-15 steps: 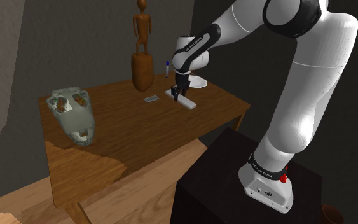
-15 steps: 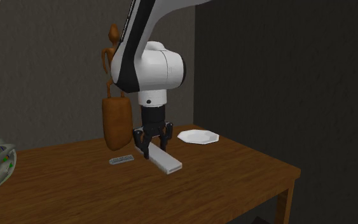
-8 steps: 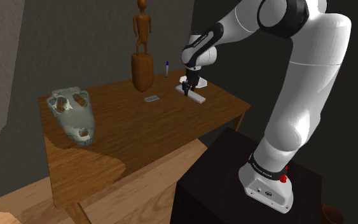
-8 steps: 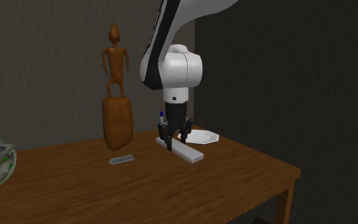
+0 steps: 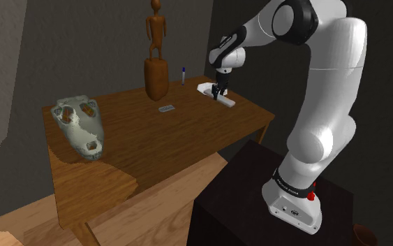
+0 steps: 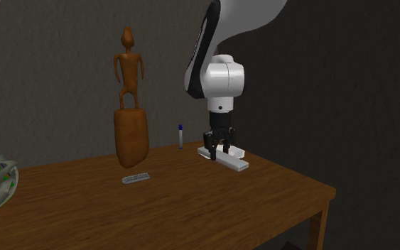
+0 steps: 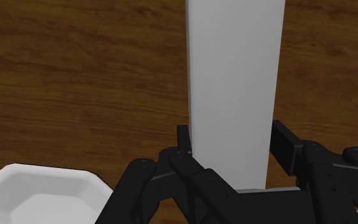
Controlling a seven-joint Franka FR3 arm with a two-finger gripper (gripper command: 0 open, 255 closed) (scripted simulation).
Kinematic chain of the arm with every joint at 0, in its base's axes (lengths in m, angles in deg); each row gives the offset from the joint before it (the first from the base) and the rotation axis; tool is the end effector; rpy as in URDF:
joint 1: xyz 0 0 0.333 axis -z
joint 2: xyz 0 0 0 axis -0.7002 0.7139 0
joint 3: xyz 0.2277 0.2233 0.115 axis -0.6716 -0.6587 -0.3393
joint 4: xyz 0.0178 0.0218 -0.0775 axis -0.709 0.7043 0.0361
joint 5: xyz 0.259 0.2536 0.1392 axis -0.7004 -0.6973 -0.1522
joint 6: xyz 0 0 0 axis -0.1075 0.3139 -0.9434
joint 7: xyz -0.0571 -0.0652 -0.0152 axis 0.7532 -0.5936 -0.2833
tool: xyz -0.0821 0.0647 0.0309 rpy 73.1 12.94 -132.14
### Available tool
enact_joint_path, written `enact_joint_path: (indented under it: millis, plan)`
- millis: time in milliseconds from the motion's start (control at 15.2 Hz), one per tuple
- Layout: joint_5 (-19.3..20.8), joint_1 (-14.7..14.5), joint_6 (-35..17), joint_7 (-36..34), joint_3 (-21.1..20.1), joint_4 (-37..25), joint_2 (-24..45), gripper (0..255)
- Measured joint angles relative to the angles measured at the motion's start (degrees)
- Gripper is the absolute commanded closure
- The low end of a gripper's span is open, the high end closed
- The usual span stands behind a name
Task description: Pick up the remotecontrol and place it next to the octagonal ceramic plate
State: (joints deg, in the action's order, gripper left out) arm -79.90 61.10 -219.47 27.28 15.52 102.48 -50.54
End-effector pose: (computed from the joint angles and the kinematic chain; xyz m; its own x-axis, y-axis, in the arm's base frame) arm 0.5357 -0.2989 0.3217 0.9992 -0.0401 0.0088 -0.0403 -0.9990 0.0181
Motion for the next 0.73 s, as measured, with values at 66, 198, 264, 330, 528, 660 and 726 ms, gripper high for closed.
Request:
enact_joint_path:
  millis: [66, 198, 264, 330, 528, 660, 726]
  plan:
    - [-0.27, 0.80, 0.33, 1.13, 0.21, -0.86, 0.57, 255]
    - [-0.90, 2.58, 1.17, 3.50, 0.61, -3.24, 2.20, 255]
    - [-1.23, 3.51, 2.39, 4.59, 0.77, -5.63, 3.42, 255]
    - [-1.69, 4.53, 2.95, 5.82, 0.86, -7.58, 4.83, 255]
    - [-2.50, 6.58, 3.38, 8.29, 1.06, -10.27, 7.20, 255]
    - [-2.79, 6.84, 2.50, 8.66, 0.94, -10.24, 8.10, 255]
    - [-2.97, 6.90, 1.92, 8.73, 0.81, -10.28, 8.73, 255]
